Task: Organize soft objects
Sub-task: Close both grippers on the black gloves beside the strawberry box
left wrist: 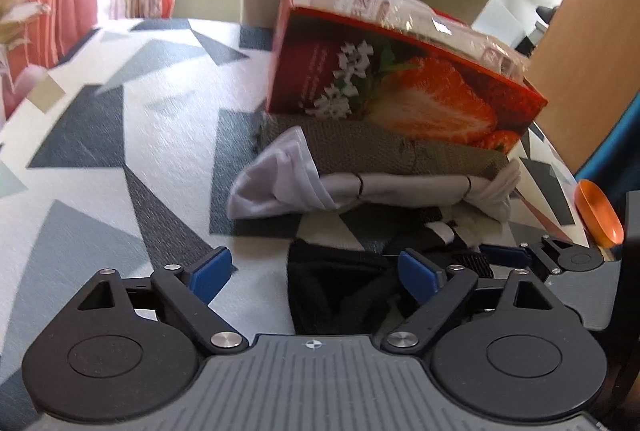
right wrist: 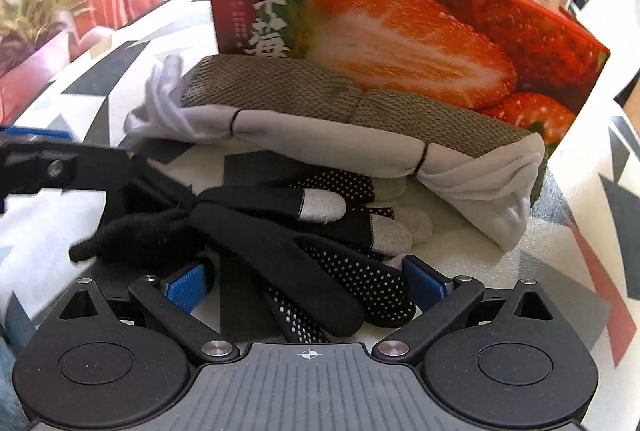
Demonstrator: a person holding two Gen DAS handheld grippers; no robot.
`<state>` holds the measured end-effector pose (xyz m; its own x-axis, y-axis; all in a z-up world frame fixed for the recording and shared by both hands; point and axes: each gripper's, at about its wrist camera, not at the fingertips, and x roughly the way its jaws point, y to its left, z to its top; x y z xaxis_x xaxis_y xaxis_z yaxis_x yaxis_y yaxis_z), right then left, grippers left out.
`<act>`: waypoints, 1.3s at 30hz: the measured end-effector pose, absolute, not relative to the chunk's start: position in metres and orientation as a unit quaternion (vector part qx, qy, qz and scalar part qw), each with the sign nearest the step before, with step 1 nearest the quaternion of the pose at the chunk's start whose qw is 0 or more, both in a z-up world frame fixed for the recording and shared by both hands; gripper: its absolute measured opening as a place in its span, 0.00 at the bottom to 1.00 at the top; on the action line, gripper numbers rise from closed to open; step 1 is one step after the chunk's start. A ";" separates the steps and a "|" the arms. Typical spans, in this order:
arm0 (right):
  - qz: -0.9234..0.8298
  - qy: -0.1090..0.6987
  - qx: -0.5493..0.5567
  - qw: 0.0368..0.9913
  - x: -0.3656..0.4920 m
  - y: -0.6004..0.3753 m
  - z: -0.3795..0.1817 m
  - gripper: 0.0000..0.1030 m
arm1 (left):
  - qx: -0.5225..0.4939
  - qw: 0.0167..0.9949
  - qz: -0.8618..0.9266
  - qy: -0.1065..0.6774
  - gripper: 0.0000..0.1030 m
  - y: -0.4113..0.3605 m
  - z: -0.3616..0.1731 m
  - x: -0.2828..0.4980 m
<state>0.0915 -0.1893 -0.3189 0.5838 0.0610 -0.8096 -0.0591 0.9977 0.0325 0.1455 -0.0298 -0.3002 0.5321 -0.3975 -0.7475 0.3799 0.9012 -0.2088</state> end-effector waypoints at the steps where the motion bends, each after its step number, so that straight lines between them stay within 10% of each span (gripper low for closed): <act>1: 0.033 0.450 0.004 0.892 0.089 -0.191 -0.319 0.96 | -0.011 0.870 -0.229 0.436 0.88 -0.031 -0.302 0.145; 15: 0.042 0.405 0.003 0.914 0.069 -0.198 -0.323 0.89 | -0.009 0.849 -0.253 0.464 0.58 -0.036 -0.323 0.148; 24: 0.045 0.400 0.001 0.915 0.066 -0.205 -0.317 0.60 | -0.014 0.850 -0.258 0.458 0.46 -0.035 -0.323 0.149; 32: 0.022 0.375 -0.097 0.922 0.068 -0.196 -0.316 0.84 | -0.009 0.851 -0.260 0.456 0.46 -0.036 -0.324 0.150; 39: 0.076 0.376 -0.086 0.919 0.077 -0.200 -0.318 0.70 | -0.015 0.850 -0.261 0.457 0.46 -0.035 -0.326 0.150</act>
